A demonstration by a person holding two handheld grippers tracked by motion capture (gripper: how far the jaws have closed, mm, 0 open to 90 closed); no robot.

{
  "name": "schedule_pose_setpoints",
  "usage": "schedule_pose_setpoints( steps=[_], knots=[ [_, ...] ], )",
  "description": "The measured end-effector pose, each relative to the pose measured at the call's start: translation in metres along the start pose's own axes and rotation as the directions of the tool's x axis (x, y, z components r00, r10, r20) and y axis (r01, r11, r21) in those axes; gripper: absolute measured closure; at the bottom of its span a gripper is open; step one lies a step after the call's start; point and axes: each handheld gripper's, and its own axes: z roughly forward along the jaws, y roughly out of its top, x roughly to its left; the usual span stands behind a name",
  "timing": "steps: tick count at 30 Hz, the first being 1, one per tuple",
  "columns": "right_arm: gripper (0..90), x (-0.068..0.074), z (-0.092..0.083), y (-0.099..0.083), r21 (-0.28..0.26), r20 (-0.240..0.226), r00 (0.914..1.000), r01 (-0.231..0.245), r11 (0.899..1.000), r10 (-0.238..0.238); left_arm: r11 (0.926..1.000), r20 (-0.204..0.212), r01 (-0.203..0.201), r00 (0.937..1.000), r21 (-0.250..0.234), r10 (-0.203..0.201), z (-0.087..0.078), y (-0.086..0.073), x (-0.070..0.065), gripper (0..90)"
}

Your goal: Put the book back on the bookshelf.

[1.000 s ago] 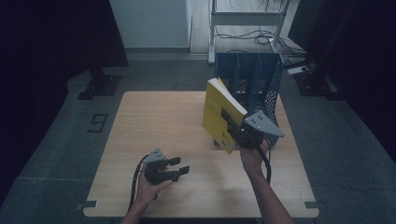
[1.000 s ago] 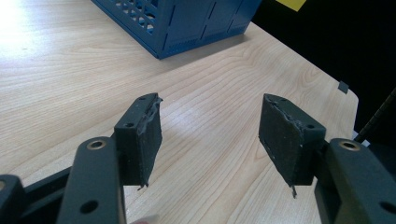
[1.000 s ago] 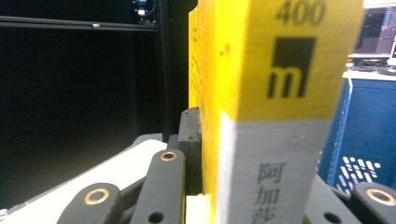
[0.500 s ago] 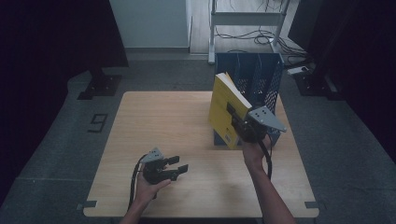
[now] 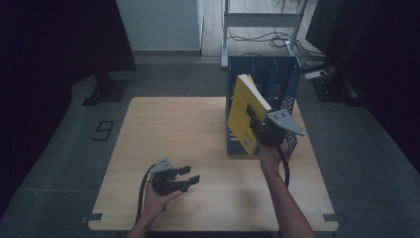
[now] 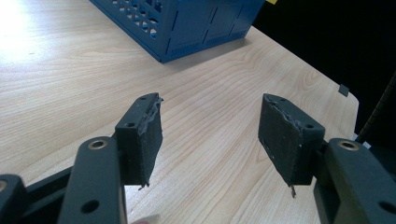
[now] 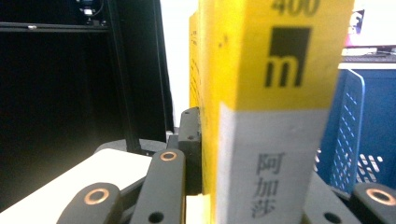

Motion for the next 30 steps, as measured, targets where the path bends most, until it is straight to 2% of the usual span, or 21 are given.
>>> schedule_pose_setpoints(
  steps=[18,30],
  knots=[
    [74.8,-0.015,0.012,-0.003,0.009,0.043,0.9989,-0.019,1.0,0.018,0.9995,0.004,0.004,1.0,0.03,-0.004,0.007,-0.004,0.001,39.3],
    [74.8,-0.012,0.029,-0.001,0.028,0.057,0.9983,-0.003,1.0,0.002,0.9996,0.0,0.011,0.9999,0.024,-0.011,0.006,-0.005,0.003,39.3]
  ],
)
